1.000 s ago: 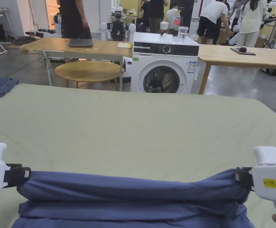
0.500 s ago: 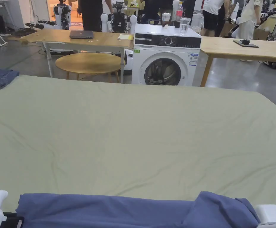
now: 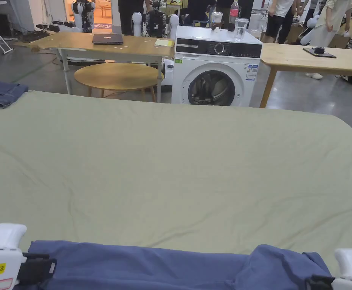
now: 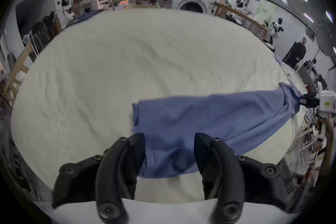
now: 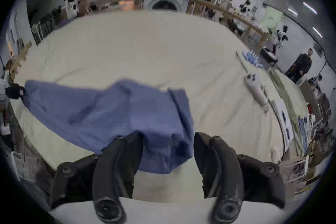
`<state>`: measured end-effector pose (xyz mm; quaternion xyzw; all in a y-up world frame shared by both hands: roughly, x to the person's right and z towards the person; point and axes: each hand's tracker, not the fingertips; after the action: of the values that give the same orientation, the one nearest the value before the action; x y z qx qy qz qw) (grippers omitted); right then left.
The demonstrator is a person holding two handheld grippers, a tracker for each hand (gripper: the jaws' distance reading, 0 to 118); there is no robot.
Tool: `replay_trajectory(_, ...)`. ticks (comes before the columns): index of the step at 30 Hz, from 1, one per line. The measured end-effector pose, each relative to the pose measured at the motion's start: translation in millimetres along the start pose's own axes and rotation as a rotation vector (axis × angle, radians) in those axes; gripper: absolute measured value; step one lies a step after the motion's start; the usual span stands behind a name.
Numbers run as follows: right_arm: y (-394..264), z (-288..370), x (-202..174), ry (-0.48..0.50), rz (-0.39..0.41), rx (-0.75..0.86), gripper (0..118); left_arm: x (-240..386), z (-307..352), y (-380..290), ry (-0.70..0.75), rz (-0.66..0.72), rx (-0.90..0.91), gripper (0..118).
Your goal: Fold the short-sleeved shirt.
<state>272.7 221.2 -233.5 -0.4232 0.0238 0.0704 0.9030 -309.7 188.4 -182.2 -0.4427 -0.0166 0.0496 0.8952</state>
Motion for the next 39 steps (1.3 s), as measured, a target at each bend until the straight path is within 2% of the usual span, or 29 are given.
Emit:
replay_trajectory(3, 12.4, 20.4, -10.4, 0.020, -0.031, 0.150, 61, 13.9, 6.6, 15.2, -0.032, 0.007, 0.106, 55)
replay_trajectory(5, 18.8, 25.4, -22.3, -0.002, -0.041, 0.245, 61, 24.9, 9.6, 23.2, -0.029, -0.002, 0.190, 55)
replay_trajectory(13, 35.4, 27.8, -87.4, 0.048, -0.106, 0.598, 60, 78.5, 23.0, 40.6, 0.089, -0.041, 0.584, 52)
replay_trajectory(15, 37.2, 32.4, -106.5, 0.036, -0.103, 0.682, 48, 83.6, 24.4, 43.0, 0.118, -0.048, 0.671, 36)
replay_trajectory(16, 38.8, 34.5, -112.8, 0.032, -0.104, 0.713, 35, 86.9, 26.5, 44.2, 0.131, -0.054, 0.690, 29)
replay_trajectory(17, 40.0, 37.2, -120.1, 0.029, -0.097, 0.739, 16, 90.0, 29.0, 45.3, 0.143, -0.062, 0.714, 20)
replay_trajectory(18, 41.4, 40.2, -126.5, 0.031, -0.095, 0.765, 4, 94.8, 32.5, 47.0, 0.157, -0.058, 0.741, 13)
replay_trajectory(20, 44.5, 44.9, -135.2, 0.028, -0.095, 0.804, 0, 98.8, 38.3, 46.4, 0.183, -0.049, 0.803, 0)
replay_trajectory(22, 46.4, 48.9, -141.8, 0.038, -0.094, 0.814, 0, 101.9, 41.6, 47.3, 0.214, -0.047, 0.825, 0)
replay_trajectory(28, 54.0, 46.4, -154.3, 0.039, -0.090, 0.812, 0, 91.6, 52.4, 45.0, 0.214, -0.031, 0.805, 0)
replay_trajectory(32, 56.0, 37.7, -153.6, 0.056, -0.092, 0.772, 0, 50.1, 53.9, 44.7, 0.114, -0.015, 0.579, 0)
replay_trajectory(35, 55.9, 29.7, -153.5, 0.060, -0.076, 0.733, 0, 3.8, 43.4, 36.9, 0.041, 0.060, 0.351, 0)
replay_trajectory(39, 54.8, 18.1, -154.8, 0.079, -0.061, 0.680, 0, -61.0, 18.9, 20.8, -0.165, 0.208, 0.121, 0)
